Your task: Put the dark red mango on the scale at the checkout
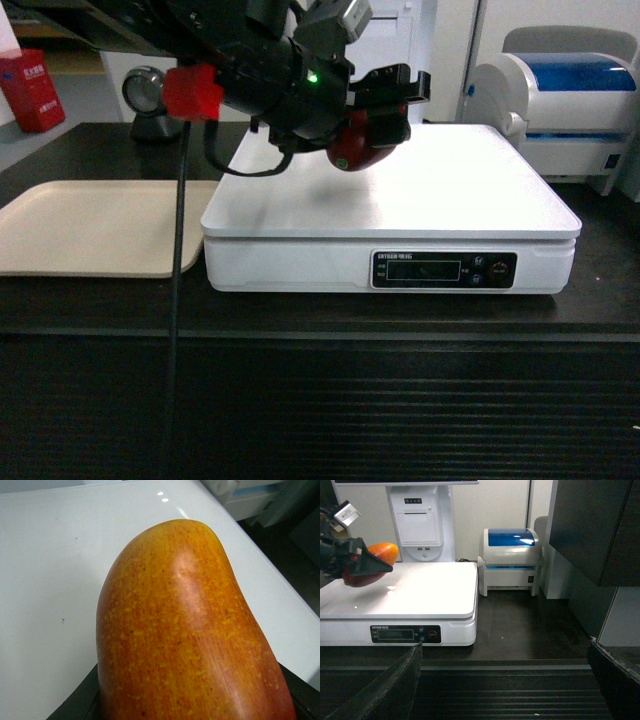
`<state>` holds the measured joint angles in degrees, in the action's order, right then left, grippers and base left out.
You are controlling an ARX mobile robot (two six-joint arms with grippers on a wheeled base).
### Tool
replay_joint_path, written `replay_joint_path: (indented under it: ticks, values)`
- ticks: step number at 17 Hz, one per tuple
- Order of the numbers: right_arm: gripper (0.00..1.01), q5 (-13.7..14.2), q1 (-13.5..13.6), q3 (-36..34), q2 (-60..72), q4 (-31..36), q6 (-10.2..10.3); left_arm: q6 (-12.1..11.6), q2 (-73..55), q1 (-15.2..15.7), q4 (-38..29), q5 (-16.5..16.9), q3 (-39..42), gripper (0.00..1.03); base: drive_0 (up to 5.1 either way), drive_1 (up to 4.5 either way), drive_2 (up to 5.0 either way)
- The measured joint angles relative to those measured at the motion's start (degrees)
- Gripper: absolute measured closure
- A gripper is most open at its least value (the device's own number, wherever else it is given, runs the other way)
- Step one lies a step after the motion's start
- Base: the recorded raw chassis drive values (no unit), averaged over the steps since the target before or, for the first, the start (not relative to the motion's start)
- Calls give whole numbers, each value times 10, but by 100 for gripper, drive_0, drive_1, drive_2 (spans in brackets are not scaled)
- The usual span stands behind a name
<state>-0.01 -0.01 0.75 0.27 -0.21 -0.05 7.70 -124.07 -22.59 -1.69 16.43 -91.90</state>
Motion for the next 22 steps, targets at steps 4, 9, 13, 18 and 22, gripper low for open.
replay_joint_path:
  ticks: [4,9,13,18,22]
  values:
    - [3,0,0,0,0,0,0,47,-72,-17,85,-75,-124,41,0,0,0]
    - [3,0,0,0,0,0,0,54,-134,-53,184,-199,-225,39,0,0,0]
    - [3,0,0,0,0,0,0,54,-134,-53,177,-200,-224,3,0,0,0]
    - [3,0,0,0,0,0,0,54,-126,-53,166,-196,-212,5,0,0,0]
    - [3,0,0,0,0,0,0,50,-78,-50,131,-174,-181,5,0,0,0]
